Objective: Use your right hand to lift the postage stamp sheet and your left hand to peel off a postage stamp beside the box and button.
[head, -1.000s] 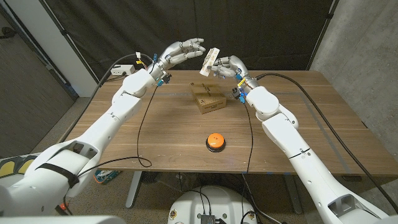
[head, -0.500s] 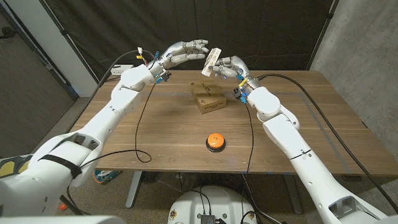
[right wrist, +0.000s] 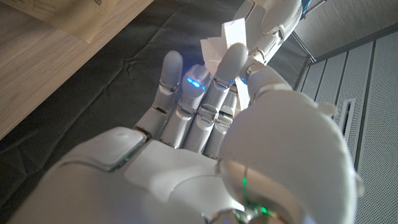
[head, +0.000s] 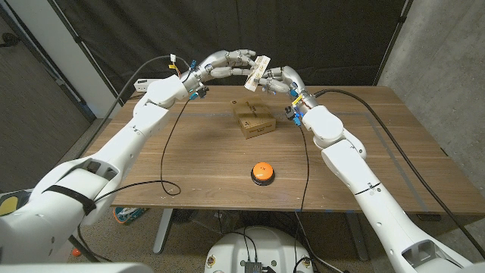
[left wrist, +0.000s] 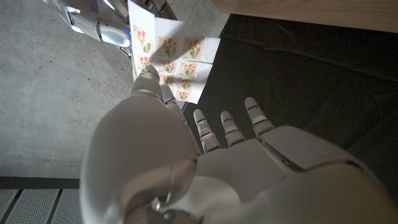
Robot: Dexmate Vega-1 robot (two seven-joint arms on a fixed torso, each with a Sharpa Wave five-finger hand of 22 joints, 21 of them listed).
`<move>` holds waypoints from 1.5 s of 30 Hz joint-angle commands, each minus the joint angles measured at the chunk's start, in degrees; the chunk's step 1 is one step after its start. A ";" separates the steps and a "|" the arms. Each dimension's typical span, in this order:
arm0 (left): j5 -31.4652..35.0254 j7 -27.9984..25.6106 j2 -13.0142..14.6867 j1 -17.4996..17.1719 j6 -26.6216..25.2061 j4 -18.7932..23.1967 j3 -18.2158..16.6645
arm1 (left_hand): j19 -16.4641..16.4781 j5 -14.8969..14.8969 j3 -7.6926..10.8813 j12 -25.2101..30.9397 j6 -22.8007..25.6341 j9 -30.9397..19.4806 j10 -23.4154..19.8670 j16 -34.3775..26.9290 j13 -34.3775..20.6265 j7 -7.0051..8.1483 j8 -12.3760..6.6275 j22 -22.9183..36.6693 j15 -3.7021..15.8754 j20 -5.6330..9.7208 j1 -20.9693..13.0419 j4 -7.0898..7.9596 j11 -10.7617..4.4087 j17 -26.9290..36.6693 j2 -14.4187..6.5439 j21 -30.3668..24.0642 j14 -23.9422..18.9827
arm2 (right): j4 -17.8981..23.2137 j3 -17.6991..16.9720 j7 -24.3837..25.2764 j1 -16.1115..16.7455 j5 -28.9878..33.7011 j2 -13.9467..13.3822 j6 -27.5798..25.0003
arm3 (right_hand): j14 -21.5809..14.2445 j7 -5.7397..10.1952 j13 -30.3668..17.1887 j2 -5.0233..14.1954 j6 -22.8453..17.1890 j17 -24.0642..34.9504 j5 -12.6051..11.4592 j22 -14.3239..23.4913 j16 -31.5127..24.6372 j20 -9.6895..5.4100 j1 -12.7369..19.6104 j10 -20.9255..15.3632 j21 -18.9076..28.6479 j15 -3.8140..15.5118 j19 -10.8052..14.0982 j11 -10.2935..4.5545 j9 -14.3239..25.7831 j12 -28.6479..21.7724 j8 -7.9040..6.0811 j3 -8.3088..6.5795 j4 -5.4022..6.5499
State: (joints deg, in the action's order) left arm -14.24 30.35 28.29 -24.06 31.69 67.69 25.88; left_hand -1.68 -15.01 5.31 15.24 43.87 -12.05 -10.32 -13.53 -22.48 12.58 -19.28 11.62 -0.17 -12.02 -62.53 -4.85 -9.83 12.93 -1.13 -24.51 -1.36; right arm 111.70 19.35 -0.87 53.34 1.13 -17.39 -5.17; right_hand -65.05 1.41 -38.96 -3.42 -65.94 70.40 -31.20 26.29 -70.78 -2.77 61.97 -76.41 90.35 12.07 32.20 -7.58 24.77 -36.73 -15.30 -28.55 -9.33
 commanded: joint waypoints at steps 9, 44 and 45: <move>-3.33 2.91 -2.76 1.22 1.70 -3.54 0.79 | 0.87 -0.83 -1.24 0.80 2.97 -0.34 -2.18 -0.78 -0.37 0.09 -1.10 0.28 0.29 -0.22 0.11 0.40 -0.50 0.06 0.37 -0.23 -1.81 | -0.46 0.67 0.15 -0.41 0.07 -0.63 1.29 | 0.10 -2.28 0.02 0.61 -2.54 0.13 -0.48 0.03 -0.42 -6.31 0.14 -0.26 -0.14 0.41 0.15 -0.21 0.28 -0.11 0.36 -0.50 0.02; 0.09 -16.26 -3.50 -5.85 3.66 -0.28 -6.06 | 2.00 0.71 0.64 1.92 18.19 -1.72 -6.07 -1.51 -1.84 -3.63 -7.99 1.21 3.09 1.06 -3.49 0.49 -1.96 1.17 -6.78 -1.55 -4.13 | -1.74 1.64 0.88 -1.61 0.02 0.89 0.42 | 0.23 -2.27 -0.75 0.64 -2.73 0.15 -0.78 -0.66 -0.81 -6.19 -0.11 -0.04 -0.15 0.39 0.10 -0.18 0.54 -0.42 0.60 -0.79 0.06; 0.09 -17.34 -3.57 -6.46 3.44 0.28 -6.45 | 2.00 0.77 0.65 2.02 18.28 -1.77 -6.27 -1.50 -1.87 -3.60 -8.09 1.22 3.16 1.25 -3.51 0.48 -1.94 1.18 -6.78 -1.57 -4.16 | -1.81 1.66 0.87 -1.64 0.02 0.95 0.45 | 0.24 -2.30 -0.71 0.63 -2.78 0.15 -0.79 -0.72 -0.82 -6.13 -0.14 -0.13 -0.18 0.39 0.05 -0.17 0.52 -0.43 0.61 -0.80 0.07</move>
State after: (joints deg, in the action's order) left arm -15.23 22.38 24.88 -26.62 35.19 65.38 22.56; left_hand 0.17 -14.39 5.49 16.64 59.70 -11.47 -15.89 -14.87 -24.07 11.53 -24.51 12.69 2.05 -11.21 -65.19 -4.49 -11.48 14.00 -6.85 -25.49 -5.04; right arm 110.68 20.65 -0.24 52.30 0.82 -17.15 -3.92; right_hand -64.61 1.28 -39.56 -3.12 -65.82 70.40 -31.40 25.49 -71.22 -2.77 61.84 -76.41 90.35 12.06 32.20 -7.57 25.13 -36.73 -14.43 -29.04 -9.31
